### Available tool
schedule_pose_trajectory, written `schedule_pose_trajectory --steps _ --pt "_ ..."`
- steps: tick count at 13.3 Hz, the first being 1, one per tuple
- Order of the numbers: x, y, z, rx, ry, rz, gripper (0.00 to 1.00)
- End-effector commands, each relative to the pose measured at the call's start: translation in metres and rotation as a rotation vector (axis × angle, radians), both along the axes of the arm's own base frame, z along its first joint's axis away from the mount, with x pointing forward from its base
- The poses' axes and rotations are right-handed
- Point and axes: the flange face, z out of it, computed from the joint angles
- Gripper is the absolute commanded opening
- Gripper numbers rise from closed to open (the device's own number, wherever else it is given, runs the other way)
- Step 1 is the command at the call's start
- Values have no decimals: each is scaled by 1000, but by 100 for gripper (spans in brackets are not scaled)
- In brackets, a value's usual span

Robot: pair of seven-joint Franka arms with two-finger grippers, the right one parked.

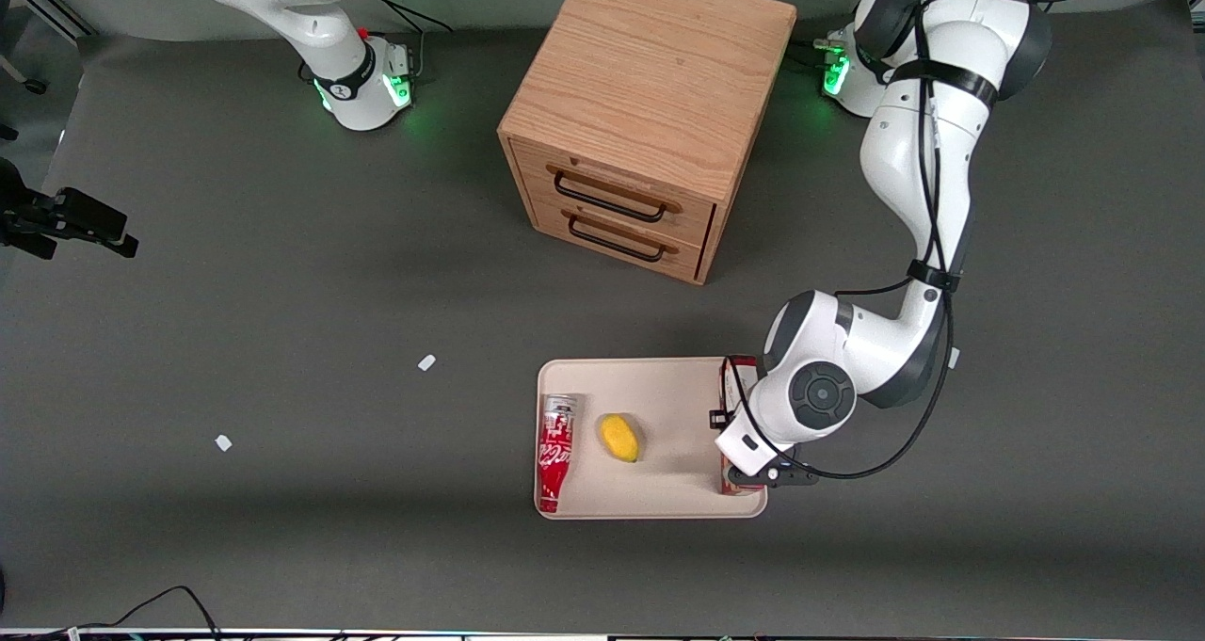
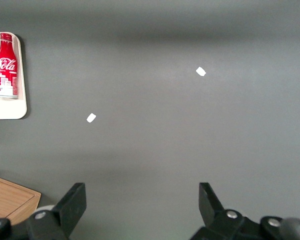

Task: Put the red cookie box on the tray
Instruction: 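Lift the cookie box and carry it over the cream tray, then lower the box onto the tray beside the soda can and release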

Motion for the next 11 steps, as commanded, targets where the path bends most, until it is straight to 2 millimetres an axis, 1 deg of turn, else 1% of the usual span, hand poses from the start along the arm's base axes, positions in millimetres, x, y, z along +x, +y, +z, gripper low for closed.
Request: schedule_pose_trajectory --steps 1,2,5,8,9,10,11 --pt "-5 -1 -3 40 -15 0 38" --pt "-4 0 -3 56 -25 -12 99" --pt "-2 -1 6 48 -51 -1 100" --pt "0 -2 21 43 -67 27 100" --pt "0 0 29 40 -76 31 100" --pt "-3 2 43 39 -81 40 100" --pt "-4 8 65 33 -97 55 100"
